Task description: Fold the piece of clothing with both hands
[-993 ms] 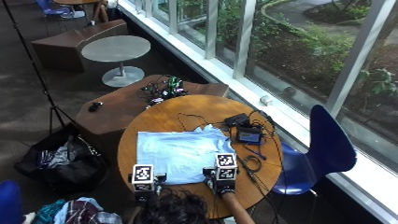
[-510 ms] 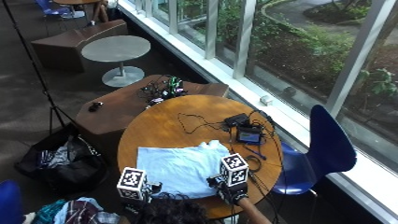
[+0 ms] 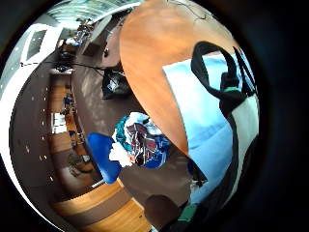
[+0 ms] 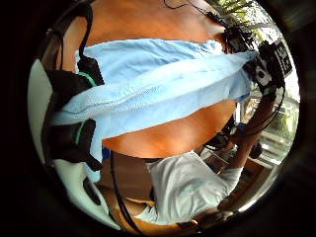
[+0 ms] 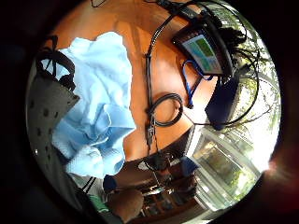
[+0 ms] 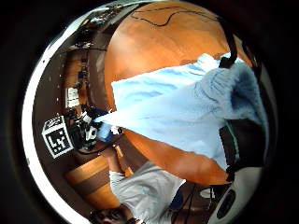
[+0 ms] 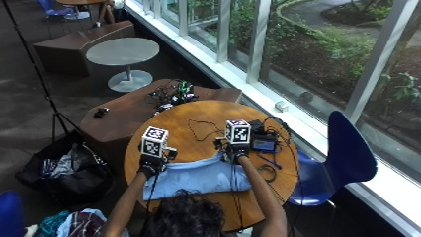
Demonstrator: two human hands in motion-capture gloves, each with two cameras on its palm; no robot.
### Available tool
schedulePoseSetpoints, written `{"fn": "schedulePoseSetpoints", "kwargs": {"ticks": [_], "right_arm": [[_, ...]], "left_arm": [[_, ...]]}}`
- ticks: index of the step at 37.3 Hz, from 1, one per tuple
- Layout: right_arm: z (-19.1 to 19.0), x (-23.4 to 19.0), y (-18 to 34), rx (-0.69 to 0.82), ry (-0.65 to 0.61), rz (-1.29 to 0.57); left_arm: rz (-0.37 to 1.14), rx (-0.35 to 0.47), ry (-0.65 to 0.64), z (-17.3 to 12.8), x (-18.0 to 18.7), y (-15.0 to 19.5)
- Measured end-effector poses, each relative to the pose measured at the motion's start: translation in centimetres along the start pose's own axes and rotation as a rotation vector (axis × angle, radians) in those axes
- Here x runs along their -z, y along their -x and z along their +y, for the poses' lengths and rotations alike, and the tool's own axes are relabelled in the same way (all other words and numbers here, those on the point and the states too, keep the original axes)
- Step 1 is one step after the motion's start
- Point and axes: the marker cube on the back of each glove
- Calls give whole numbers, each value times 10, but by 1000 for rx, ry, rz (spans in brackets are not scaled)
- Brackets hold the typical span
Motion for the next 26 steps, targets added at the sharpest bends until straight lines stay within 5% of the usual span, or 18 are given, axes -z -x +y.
{"fn": "schedulePoseSetpoints", "kwargs": {"ticks": [6,13,19,26], "right_arm": [[-34,-16,3,-31,4,29],[-59,-22,-13,-1,-236,-122],[-13,-28,-32,-41,-413,-414],[64,-66,-55,-419,-502,-186]], "left_arm": [[3,52,54,-55,-36,2],[96,170,-127,-57,-46,4],[158,188,-378,-35,-50,8],[-22,177,-517,-4,-78,-3]]}}
